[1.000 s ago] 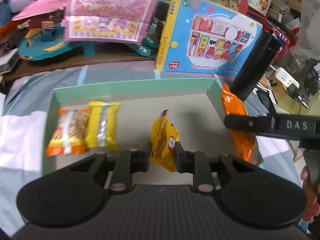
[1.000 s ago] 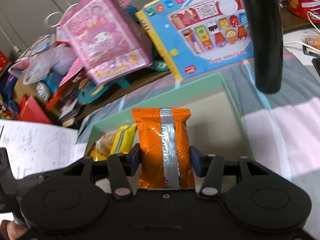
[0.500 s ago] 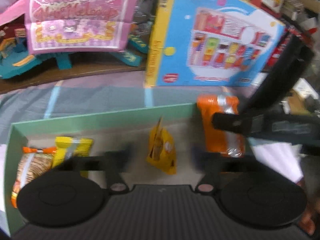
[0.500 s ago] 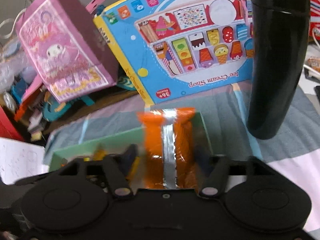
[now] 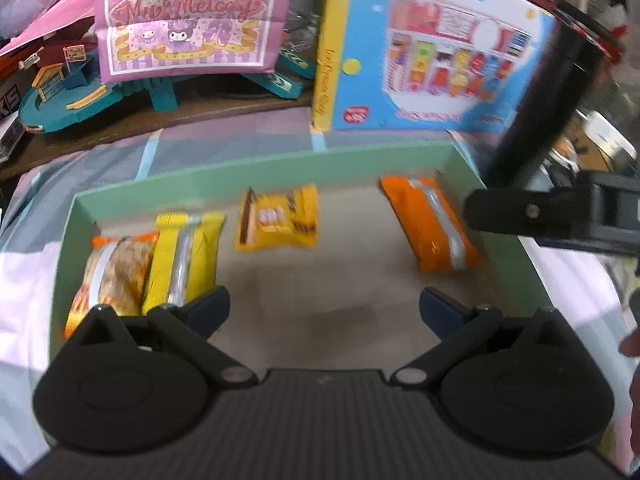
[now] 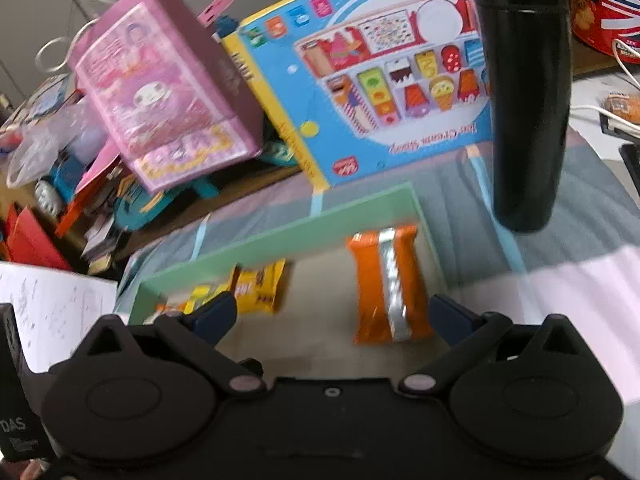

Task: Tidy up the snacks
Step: 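Grasp the red candy bag with the left tool while the right tool grasps the pink candy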

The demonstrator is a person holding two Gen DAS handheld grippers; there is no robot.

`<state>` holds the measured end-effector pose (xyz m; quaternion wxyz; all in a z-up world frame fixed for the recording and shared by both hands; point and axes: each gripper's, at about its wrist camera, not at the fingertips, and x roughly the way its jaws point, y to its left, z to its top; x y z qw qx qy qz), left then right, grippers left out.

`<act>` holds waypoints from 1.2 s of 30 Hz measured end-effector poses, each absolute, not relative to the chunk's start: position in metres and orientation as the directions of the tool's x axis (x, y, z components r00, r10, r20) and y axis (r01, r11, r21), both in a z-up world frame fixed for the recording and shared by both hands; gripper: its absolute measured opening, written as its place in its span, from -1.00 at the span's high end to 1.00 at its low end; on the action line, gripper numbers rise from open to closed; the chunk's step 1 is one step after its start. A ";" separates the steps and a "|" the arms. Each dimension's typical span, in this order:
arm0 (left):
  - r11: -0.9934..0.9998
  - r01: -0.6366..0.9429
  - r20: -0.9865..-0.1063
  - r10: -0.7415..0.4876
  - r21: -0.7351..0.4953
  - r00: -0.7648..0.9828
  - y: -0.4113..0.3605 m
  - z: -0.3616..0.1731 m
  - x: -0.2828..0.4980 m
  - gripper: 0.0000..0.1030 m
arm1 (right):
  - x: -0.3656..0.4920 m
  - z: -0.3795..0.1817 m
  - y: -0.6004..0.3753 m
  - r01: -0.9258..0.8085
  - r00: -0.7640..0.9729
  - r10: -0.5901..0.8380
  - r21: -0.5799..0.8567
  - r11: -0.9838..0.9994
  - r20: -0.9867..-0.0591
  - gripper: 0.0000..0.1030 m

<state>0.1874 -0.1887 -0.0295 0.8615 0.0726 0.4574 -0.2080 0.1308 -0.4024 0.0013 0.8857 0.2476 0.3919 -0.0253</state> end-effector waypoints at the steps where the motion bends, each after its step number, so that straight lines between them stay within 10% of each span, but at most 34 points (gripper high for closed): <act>1: 0.900 0.431 -0.819 -0.294 -0.064 0.492 -0.185 -0.028 0.178 -1.00 | 0.123 0.003 -0.398 0.235 0.690 0.154 0.420 0.877 -0.707 -1.00; 25: 0.913 0.394 -0.911 -0.246 -0.104 0.330 -0.087 -0.067 0.021 -1.00 | -0.027 -0.033 -0.307 0.211 0.559 0.285 0.466 0.859 -0.779 -0.98; 36: 0.905 0.423 -0.902 -0.218 -0.044 0.372 -0.088 -0.080 0.017 -1.00 | -0.025 -0.034 -0.296 0.167 0.552 0.270 0.422 0.891 -0.789 -0.13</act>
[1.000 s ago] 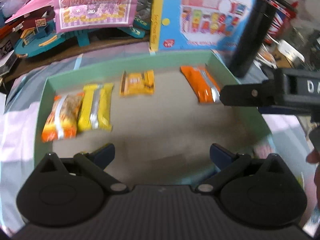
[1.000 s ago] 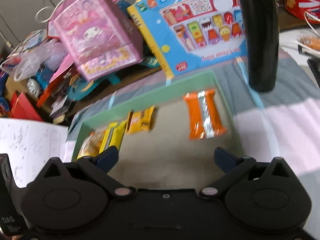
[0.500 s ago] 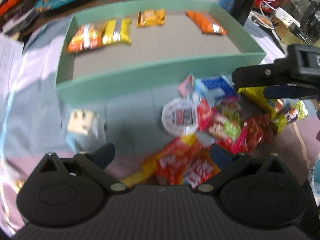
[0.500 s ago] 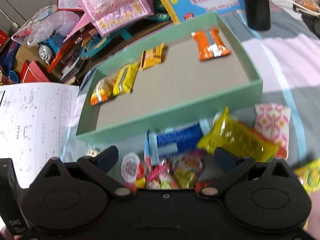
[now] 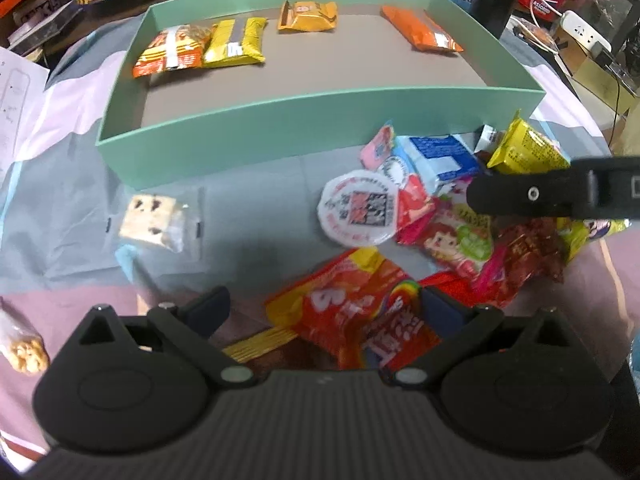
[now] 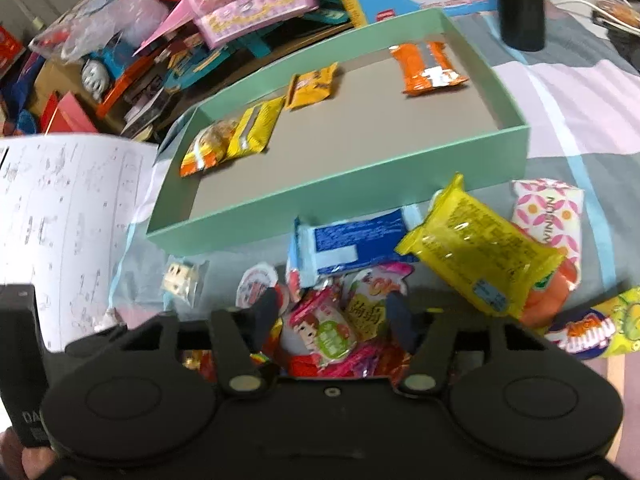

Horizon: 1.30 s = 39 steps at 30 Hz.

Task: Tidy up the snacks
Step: 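Grasp the red candy bag with the left tool while the right tool grasps the pink candy, then drop the red candy bag and pink candy into the green box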

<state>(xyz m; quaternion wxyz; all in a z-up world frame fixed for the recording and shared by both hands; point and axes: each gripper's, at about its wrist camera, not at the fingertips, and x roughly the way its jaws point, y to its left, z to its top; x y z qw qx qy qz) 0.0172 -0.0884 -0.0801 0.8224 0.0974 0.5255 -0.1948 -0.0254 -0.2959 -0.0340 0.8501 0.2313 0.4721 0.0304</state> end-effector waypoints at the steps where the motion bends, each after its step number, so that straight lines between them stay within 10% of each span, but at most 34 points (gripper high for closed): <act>1: 0.904 0.426 -0.901 -0.217 -0.040 0.375 -0.084 -0.080 0.017 -1.00 | -0.025 -0.035 -0.292 0.154 0.547 0.272 0.414 0.897 -0.792 -0.13; 18: 0.892 0.451 -0.887 -0.183 0.031 0.424 -0.073 -0.072 0.020 -0.99 | -0.019 -0.053 -0.255 0.042 0.507 0.263 0.328 0.944 -0.821 0.43; 20: 0.871 0.488 -0.886 -0.186 0.052 0.425 -0.083 -0.076 0.021 -0.85 | -0.022 -0.055 -0.263 0.057 0.505 0.274 0.348 0.936 -0.818 0.43; 25: 0.828 0.561 -0.885 -0.259 0.002 0.386 -0.092 -0.077 0.012 0.24 | -0.030 -0.058 -0.268 0.053 0.510 0.273 0.347 0.936 -0.815 0.41; 39: 0.865 0.501 -0.885 -0.262 -0.038 0.384 -0.074 -0.077 0.009 0.25 | -0.030 -0.052 -0.249 -0.014 0.503 0.287 0.324 0.946 -0.815 0.10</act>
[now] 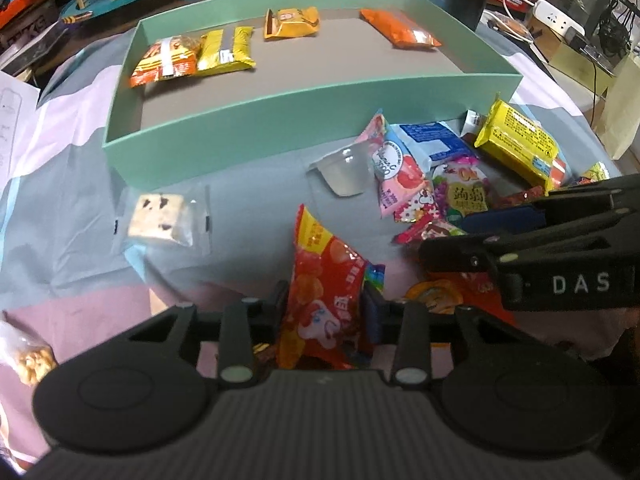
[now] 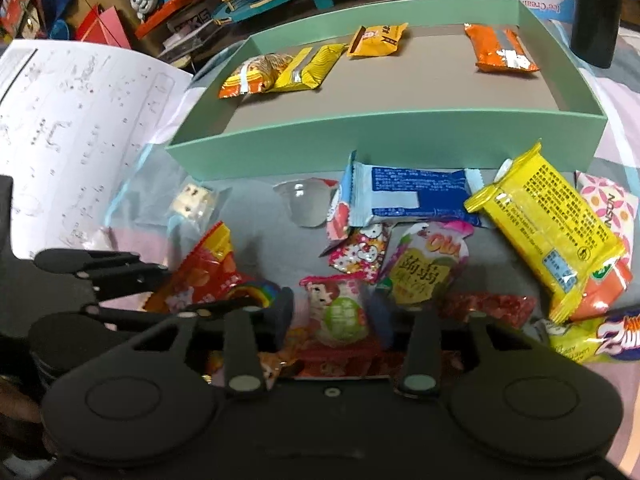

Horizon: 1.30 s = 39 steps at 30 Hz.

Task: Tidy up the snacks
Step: 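Drop the red candy bag and pink candy into the green box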

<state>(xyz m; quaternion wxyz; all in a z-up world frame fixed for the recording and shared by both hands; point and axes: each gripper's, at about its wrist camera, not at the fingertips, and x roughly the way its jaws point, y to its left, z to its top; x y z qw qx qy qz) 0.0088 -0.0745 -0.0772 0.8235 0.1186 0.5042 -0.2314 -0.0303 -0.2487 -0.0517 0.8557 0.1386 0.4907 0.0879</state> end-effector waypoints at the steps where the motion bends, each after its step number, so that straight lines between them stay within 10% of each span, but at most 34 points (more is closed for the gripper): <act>1: 0.864 0.502 -0.885 -0.260 -0.035 0.386 -0.075 -0.077 0.008 0.26 | -0.031 -0.052 -0.247 -0.023 0.502 0.282 0.313 0.949 -0.818 0.08; 8: 0.861 0.508 -0.875 -0.264 -0.025 0.405 -0.075 -0.075 0.002 0.37 | -0.031 -0.059 -0.236 -0.070 0.504 0.233 0.229 0.971 -0.832 0.43; 21: 0.865 0.481 -0.807 -0.383 -0.142 0.451 -0.071 -0.015 0.020 0.44 | -0.031 -0.014 -0.282 0.018 0.579 0.344 0.433 0.901 -0.739 0.45; 39: 0.834 0.520 -0.788 -0.441 -0.184 0.429 -0.210 -0.013 0.135 0.43 | 0.063 0.018 -0.413 0.233 0.710 0.128 0.402 0.886 -0.693 0.44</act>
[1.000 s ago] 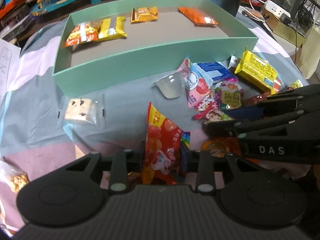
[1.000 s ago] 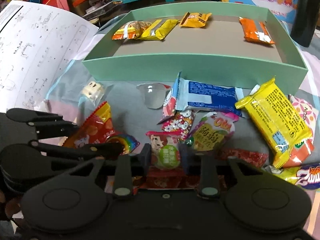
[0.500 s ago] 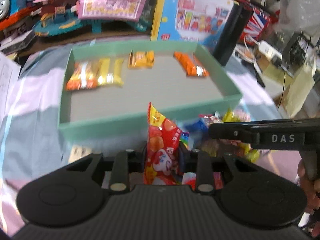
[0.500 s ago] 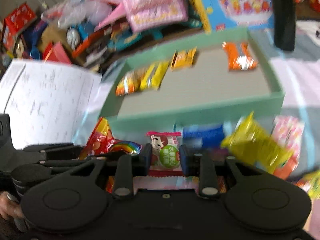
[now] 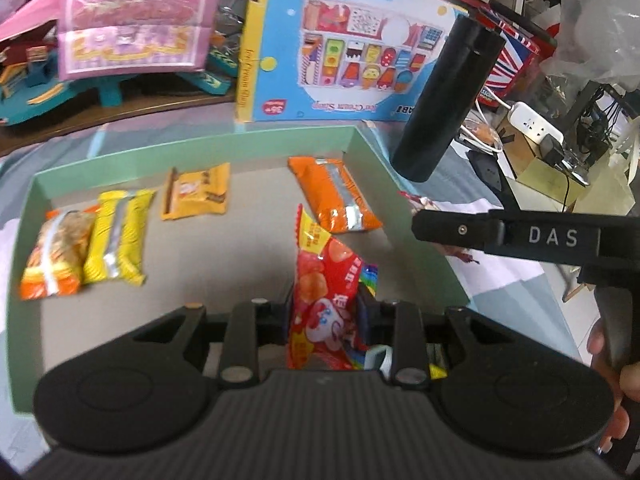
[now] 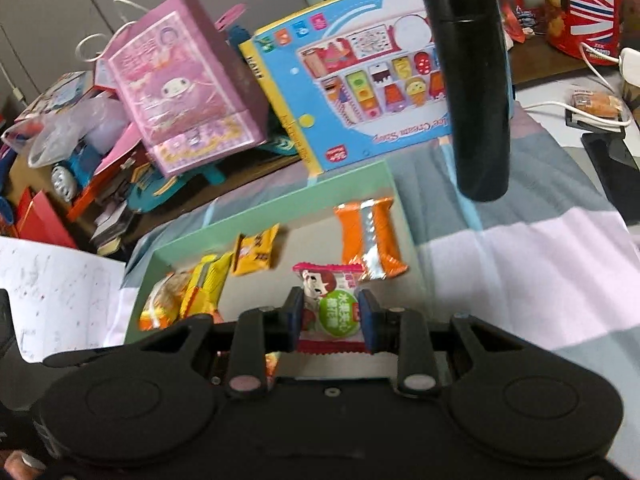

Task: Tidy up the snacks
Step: 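Drop the red candy bag and pink candy into the green box, then grasp the red packet with the left tool while the right tool grasps the yellow bag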

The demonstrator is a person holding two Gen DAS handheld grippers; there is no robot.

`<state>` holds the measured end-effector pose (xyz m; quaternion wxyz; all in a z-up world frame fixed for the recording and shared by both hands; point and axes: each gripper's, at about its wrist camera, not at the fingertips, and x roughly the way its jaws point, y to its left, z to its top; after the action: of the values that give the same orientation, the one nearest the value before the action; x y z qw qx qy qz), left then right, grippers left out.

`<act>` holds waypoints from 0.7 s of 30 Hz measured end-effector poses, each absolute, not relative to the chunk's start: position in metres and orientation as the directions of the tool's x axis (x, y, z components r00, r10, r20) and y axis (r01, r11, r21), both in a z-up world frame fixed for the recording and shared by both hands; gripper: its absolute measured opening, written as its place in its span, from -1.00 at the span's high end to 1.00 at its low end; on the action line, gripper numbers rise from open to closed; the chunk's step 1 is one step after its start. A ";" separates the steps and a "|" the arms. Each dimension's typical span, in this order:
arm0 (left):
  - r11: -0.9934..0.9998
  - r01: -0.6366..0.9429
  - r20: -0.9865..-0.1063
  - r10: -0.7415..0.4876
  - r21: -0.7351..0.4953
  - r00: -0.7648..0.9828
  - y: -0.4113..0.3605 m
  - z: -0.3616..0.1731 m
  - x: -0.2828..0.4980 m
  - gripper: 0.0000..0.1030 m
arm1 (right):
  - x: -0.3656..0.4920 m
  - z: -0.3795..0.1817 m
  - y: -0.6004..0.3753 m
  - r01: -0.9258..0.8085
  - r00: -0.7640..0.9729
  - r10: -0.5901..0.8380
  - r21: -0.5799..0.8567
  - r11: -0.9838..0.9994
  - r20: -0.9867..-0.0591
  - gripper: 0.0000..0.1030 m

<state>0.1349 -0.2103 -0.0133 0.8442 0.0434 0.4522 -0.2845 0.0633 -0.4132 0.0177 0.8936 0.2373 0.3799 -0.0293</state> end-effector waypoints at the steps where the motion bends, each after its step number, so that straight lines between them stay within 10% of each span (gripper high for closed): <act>1: 0.834 0.520 -0.791 -0.440 -0.184 0.426 -0.216 -0.016 0.139 0.42 | 0.067 0.016 -0.418 0.236 0.707 0.126 0.401 0.885 -0.695 0.44; 3: 0.836 0.516 -0.796 -0.437 -0.187 0.420 -0.225 -0.021 0.148 0.36 | 0.074 0.011 -0.424 0.246 0.706 0.119 0.399 0.883 -0.698 0.37; 6: 0.856 0.493 -0.798 -0.404 -0.157 0.447 -0.231 -0.025 0.155 -0.88 | 0.082 0.007 -0.429 0.262 0.712 0.115 0.414 0.872 -0.692 -0.41; 7: 0.867 0.480 -0.792 -0.384 -0.132 0.476 -0.231 -0.026 0.154 -1.00 | 0.081 0.007 -0.429 0.265 0.719 0.112 0.420 0.868 -0.686 -0.72; 11: 0.873 0.474 -0.809 -0.360 -0.117 0.464 -0.224 -0.031 0.153 -1.00 | 0.078 0.007 -0.431 0.258 0.733 0.121 0.438 0.861 -0.670 -1.00; 21: 0.867 0.486 -0.819 -0.353 -0.105 0.452 -0.197 -0.026 0.113 -1.00 | 0.046 0.013 -0.412 0.251 0.720 0.146 0.450 0.857 -0.679 -1.00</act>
<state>0.1134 -0.1971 -0.0260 0.8490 0.0724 0.4614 -0.2471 0.0456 -0.4117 0.0132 0.8884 0.2655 0.3733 -0.0295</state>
